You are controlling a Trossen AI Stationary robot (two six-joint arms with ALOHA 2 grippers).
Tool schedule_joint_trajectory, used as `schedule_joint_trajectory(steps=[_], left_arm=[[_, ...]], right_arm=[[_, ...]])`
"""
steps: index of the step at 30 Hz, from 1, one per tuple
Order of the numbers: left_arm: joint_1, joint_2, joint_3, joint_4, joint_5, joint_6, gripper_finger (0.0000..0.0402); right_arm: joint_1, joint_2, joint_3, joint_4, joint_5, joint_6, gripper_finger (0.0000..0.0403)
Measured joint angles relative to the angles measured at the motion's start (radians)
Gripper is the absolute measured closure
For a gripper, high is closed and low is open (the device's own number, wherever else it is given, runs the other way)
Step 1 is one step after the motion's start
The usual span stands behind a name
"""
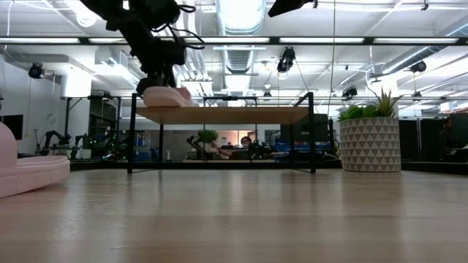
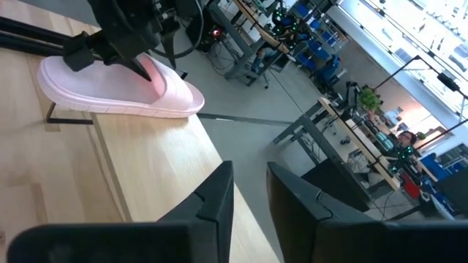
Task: Pick and place slides into the shelf
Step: Put the right pink slipper on the shelf
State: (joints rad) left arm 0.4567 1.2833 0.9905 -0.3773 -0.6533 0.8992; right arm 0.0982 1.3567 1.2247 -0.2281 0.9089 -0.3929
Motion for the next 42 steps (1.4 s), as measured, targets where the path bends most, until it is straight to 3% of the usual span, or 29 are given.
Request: schedule_joint_trajectory(steps=[4,12,14,21,42], left_arm=[[0.007,0.003,0.000,-0.001,0.008,0.000,0.0252],[0.009,-0.008,0.000,-0.007,0.006,0.015,0.0378],[0.009,-0.008,0.000,-0.007,-0.005,0.027,0.0394],[0.009,-0.012,-0.001,-0.008,-0.062,0.044,0.0399],[0.009,-0.023,0.053,-0.037,-0.059,0.111,0.0401]], right_arm=[[0.000,0.000,0.000,0.000,0.000,0.000,0.0336],[0.000,0.000,0.000,0.000,0.000,0.000,0.0338],[0.000,0.000,0.000,0.000,0.000,0.000,0.0338],[0.000,0.000,0.000,0.000,0.000,0.000,0.0339],[0.000,0.000,0.000,-0.001,0.000,0.000,0.0340]])
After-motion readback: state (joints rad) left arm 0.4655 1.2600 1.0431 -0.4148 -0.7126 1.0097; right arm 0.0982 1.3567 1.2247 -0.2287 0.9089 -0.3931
